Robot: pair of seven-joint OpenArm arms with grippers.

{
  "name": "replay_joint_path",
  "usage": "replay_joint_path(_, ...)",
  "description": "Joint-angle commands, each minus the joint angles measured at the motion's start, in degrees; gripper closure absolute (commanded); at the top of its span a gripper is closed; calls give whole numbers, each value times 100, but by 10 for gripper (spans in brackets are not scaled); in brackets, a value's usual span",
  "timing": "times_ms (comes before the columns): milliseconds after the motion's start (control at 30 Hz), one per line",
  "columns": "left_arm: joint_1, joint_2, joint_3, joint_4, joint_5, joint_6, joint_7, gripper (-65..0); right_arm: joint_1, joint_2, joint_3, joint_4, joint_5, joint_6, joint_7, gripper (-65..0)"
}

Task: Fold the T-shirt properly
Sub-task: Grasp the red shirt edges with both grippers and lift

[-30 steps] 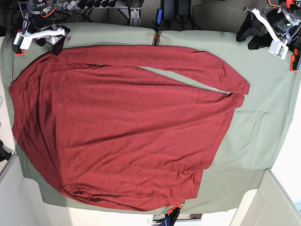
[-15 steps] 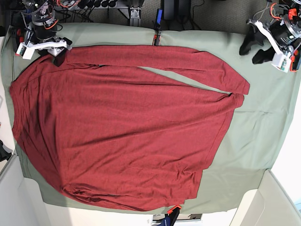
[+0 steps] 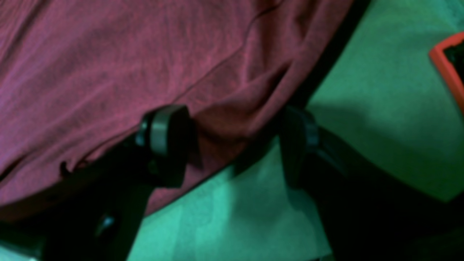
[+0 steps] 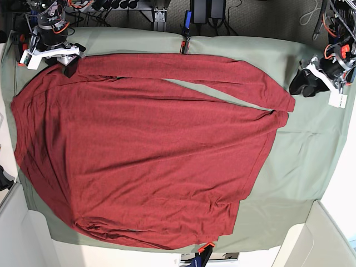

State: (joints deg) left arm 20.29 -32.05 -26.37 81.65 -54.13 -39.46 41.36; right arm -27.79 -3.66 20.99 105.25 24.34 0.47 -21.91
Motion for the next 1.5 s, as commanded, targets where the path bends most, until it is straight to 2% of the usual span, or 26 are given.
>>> replay_joint_path(0, -129, -109, 59, -57, -85, -54, -129, -406, -33, 4, 15, 61, 4, 39, 24, -390)
replay_joint_path(133, -514, -31, 387, -354, 256, -54, -133, -406, -52, 4, 15, 61, -37, 39, 22, -390)
replay_joint_path(400, -514, 0, 774, -361, 254, -54, -236, -406, -66, 2, 15, 61, -61, 39, 24, -390)
replay_joint_path(533, -516, 0, 966, -361, 273, -54, -238, -403, -63, 2, 15, 61, -286, 85, 24, -387)
replay_joint_path(567, -516, -2, 984, -361, 273, -54, -238, -386, -63, 2, 15, 61, -297, 103, 24, -375)
replay_joint_path(600, -516, -2, 986, -361, 271, -54, -234, -323, -63, 2, 15, 61, -295, 140, 22, -331)
replay_joint_path(667, -505, -2, 986, -361, 247, -54, -234, -116, -59, 2, 15, 63, -295, 402, 24, -196)
replay_joint_path(700, -505, -4, 986, -361, 188, -54, -234, -36, -59, 2, 15, 66, -295, 555, 22, -129)
replay_joint_path(733, -501, -2, 986, -361, 109, -54, -221, 0, -57, 2, 15, 66, -295, 671, 24, -64)
replay_joint_path(767, -503, -7, 986, -354, 31, -54, -177, 0, -57, 2, 15, 66, -295, 730, 26, 0)
replay_joint_path(833, -503, -17, 986, -332, 11, -54, -131, 0, -68, 2, 28, 72, -343, 754, 24, 0)
replay_joint_path(1000, -463, -120, 883, -13, -52, -54, 315, 0, -133, 7, 330, 245, -378, 1325, -151, 0)
replay_joint_path(1167, -109, -245, 542, 782, -459, -54, 562, 0, -369, 22, 807, 758, 35, 1370, -168, 0)
replay_joint_path(1233, -42, -243, 326, 1143, -483, -54, 560, 0, -345, 57, 1014, 931, 33, 1517, -195, 0)
replay_joint_path(1367, -46, -269, -109, 1631, -481, -54, 492, 0, -273, 271, 1305, 1034, 216, 1541, -192, 0)
replay_joint_path(1467, -66, -352, -90, 1665, -455, -54, 295, 0, -11, 422, 1366, 1012, 240, 1543, -197, 0)
